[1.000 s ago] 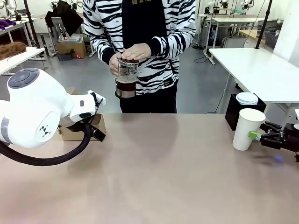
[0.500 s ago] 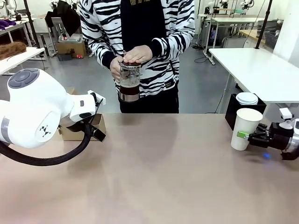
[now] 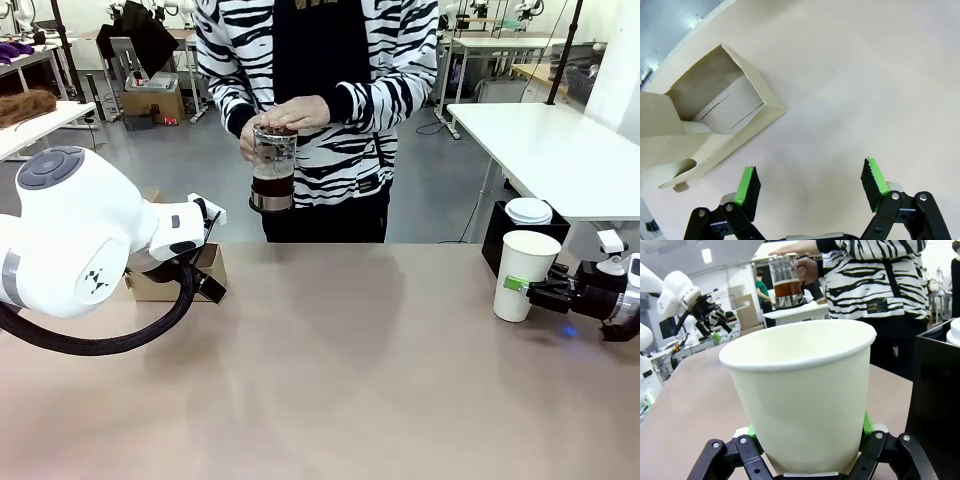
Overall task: Pour a drink into a cup and package it in a carrier.
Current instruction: Pick up the 600 ml Paper Cup and place it in the middle top area of the table.
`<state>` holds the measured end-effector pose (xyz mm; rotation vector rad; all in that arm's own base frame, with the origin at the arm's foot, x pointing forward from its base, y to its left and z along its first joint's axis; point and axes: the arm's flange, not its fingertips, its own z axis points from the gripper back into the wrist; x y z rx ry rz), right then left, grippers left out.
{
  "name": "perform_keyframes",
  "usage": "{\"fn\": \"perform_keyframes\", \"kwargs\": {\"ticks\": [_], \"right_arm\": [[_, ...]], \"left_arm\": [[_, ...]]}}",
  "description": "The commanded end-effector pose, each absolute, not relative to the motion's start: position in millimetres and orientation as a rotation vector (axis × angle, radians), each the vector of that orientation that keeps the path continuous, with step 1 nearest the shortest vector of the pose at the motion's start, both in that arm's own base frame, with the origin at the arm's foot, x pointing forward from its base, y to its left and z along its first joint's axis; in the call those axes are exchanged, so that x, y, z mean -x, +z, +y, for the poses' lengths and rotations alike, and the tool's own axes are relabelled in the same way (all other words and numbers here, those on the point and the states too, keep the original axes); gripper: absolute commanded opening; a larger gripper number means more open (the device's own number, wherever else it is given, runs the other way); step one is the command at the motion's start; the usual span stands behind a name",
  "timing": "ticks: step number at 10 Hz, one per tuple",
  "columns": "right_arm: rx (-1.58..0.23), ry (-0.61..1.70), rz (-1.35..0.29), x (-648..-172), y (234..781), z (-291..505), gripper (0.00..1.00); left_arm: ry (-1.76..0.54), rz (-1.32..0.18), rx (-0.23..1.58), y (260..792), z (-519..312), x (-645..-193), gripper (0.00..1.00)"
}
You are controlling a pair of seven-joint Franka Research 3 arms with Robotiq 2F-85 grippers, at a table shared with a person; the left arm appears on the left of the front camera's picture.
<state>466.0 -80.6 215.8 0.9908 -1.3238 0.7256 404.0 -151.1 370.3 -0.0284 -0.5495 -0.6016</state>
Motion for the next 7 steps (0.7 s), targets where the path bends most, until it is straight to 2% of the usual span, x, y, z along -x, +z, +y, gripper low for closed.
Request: {"fn": "perform_keyframes", "kwargs": {"ticks": [1, 2, 4, 7], "right_arm": [[-0.998, 0.730, -1.322, -467, 216, -76, 0.80], [-0.991, 0.726, -1.324, -466, 216, -81, 0.81], [-1.023, 0.689, -1.336, -468, 249, -76, 0.80], [-1.057, 0.719, -1.302, -492, 304, -18, 0.80]], "left_arm": [[-0.602, -0.550, 0.029, 370, -151, -404, 1.00], [-0.602, -0.550, 0.029, 370, -151, -404, 1.00], [-0.602, -0.550, 0.029, 370, -151, -404, 1.00], [-0.602, -0.550, 0.029, 370, -151, -404, 1.00]]}}
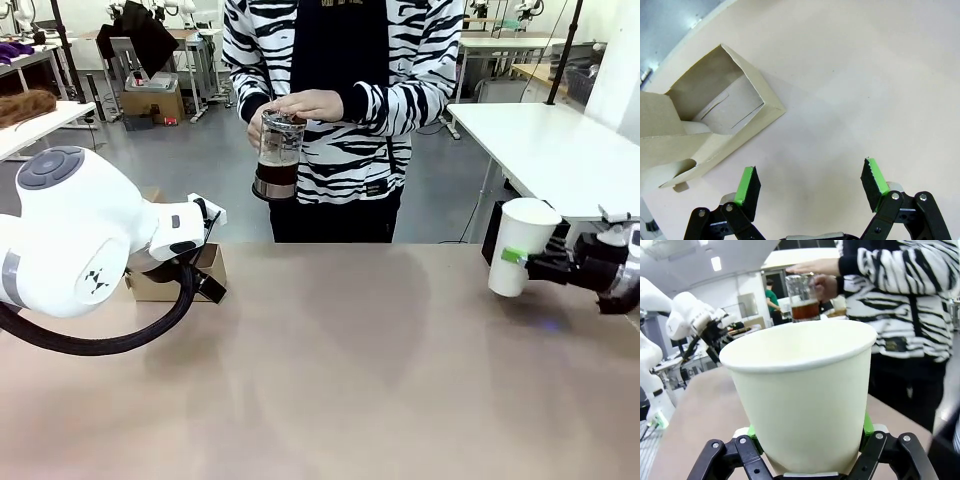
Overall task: Pour a drink into a cup and package it in a carrier.
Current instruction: Pick up the 600 ml Paper Cup and place it in the middle top area of the table.
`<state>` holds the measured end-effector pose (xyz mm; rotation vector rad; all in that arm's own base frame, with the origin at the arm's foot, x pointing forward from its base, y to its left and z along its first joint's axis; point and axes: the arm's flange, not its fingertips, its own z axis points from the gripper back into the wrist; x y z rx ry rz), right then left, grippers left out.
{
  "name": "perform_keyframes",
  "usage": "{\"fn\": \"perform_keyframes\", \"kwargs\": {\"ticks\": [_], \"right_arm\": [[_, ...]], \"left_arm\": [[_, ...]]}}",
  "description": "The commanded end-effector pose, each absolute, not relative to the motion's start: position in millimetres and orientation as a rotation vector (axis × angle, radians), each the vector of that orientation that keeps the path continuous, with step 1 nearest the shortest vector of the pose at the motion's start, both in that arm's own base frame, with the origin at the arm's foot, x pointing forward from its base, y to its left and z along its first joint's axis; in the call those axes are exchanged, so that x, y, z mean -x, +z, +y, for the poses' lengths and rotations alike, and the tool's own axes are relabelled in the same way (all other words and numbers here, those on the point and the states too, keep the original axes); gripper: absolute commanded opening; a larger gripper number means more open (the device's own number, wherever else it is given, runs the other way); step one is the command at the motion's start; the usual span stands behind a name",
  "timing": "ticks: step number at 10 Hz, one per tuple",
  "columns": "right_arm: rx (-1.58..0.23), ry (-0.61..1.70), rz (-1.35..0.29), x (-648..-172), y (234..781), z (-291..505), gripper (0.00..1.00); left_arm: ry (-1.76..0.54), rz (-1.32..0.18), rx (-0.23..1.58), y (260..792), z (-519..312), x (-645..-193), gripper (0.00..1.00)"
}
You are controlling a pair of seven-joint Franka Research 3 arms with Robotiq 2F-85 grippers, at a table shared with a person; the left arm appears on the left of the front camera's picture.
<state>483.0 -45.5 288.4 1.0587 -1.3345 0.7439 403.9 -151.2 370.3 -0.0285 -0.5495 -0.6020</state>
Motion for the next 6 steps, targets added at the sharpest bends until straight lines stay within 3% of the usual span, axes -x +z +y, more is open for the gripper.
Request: {"fn": "perform_keyframes", "kwargs": {"ticks": [1, 6], "right_arm": [[-1.073, 0.717, -1.290, -510, 313, 11, 0.80], [-1.049, 0.734, -1.328, -593, 284, 145, 0.80]], "left_arm": [[-0.602, -0.550, 0.029, 370, -151, -404, 1.00], [-0.602, -0.550, 0.029, 370, -151, -404, 1.00]]}}
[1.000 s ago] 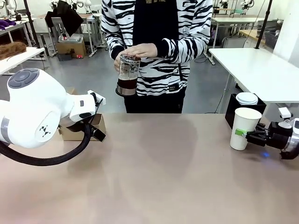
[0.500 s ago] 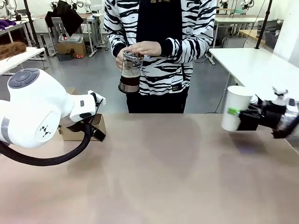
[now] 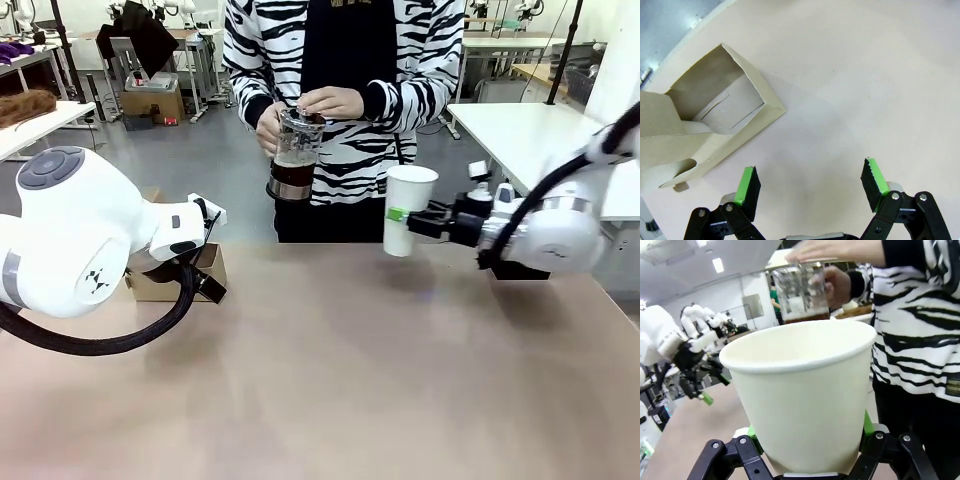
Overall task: Pour a drink into a cup and package it in a carrier.
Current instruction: Pick up the 600 ml Paper Cup and place it in the middle top area of the table, then when a person places the Paper Cup Lid on the 600 ml Paper Cup , lift the 600 ml Paper Cup.
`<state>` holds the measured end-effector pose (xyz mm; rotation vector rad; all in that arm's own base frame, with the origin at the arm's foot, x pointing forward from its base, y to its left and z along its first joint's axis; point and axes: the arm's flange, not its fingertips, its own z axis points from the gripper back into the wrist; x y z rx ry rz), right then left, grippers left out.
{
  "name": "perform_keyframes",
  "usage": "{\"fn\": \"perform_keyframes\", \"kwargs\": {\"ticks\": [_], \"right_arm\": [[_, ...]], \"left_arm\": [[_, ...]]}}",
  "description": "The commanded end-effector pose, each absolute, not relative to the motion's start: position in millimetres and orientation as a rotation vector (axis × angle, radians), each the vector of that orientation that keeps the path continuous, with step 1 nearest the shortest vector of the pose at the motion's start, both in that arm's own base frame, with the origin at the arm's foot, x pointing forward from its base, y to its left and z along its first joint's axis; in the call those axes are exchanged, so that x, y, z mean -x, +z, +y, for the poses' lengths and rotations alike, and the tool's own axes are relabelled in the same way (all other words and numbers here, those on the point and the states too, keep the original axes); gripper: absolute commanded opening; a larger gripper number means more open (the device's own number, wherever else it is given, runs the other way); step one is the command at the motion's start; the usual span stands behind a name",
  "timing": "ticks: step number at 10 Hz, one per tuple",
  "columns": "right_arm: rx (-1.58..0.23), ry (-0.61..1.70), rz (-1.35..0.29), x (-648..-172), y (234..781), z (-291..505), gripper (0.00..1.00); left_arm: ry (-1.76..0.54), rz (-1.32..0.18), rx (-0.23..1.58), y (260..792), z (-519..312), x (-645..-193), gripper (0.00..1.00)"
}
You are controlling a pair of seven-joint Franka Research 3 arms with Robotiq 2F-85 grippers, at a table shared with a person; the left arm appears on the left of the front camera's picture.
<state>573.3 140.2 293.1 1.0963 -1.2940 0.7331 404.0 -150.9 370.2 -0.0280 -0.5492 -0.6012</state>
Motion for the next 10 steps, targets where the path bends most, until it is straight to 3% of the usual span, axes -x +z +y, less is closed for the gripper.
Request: {"fn": "perform_keyframes", "kwargs": {"ticks": [1, 4, 10], "right_arm": [[-1.050, 0.741, -1.339, -602, 275, 162, 0.80], [-1.021, 0.761, -1.346, -614, 246, 179, 0.80], [-1.065, 0.769, -1.313, -607, 245, 175, 0.80]], "left_arm": [[-0.602, -0.550, 0.029, 370, -151, -404, 1.00], [-0.602, -0.550, 0.029, 370, -151, -404, 1.00], [-0.602, -0.550, 0.029, 370, -151, -404, 1.00]]}}
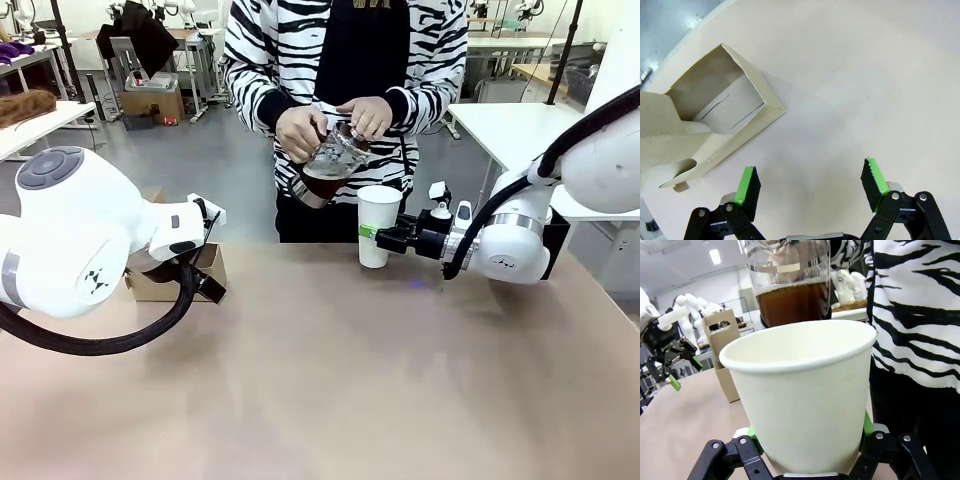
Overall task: Pour a drink into a cup and package it in a carrier.
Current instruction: When a person places the Paper Cup Lid on the 600 ml Paper Cup , lift the 600 ml Paper Cup.
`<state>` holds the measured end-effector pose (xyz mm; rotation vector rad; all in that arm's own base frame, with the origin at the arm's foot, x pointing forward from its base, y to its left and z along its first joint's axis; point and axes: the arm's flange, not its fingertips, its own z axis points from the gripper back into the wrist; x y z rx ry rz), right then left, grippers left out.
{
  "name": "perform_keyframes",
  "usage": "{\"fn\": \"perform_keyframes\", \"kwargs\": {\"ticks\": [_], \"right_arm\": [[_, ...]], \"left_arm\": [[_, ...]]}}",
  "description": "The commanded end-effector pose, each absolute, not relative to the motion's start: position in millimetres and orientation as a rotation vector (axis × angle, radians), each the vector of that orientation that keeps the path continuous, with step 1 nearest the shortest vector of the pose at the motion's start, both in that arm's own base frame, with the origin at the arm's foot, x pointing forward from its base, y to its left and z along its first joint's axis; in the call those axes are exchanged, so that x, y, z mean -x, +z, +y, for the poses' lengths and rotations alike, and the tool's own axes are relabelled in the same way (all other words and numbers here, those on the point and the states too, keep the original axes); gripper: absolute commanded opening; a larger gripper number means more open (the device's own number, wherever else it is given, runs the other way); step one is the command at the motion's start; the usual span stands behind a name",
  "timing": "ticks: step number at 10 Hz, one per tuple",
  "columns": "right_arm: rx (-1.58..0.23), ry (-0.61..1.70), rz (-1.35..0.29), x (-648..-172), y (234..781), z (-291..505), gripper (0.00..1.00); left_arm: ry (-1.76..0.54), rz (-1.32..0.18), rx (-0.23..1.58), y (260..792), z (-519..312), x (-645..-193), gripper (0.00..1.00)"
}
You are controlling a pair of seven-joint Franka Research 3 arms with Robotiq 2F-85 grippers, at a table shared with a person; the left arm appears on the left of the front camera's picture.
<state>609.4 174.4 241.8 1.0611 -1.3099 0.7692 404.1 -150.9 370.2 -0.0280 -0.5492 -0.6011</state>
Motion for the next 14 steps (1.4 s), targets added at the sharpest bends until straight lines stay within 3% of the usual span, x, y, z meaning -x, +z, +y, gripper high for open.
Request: {"fn": "perform_keyframes", "kwargs": {"ticks": [1, 14], "right_arm": [[-1.065, 0.769, -1.313, -607.4, 245.4, 175.4, 0.80], [-1.065, 0.769, -1.313, -607.4, 245.4, 175.4, 0.80]], "left_arm": [[-0.602, -0.550, 0.029, 370.4, -151.1, -403.7, 1.00], [-0.602, -0.550, 0.029, 370.4, -151.1, -403.7, 1.00]]}}
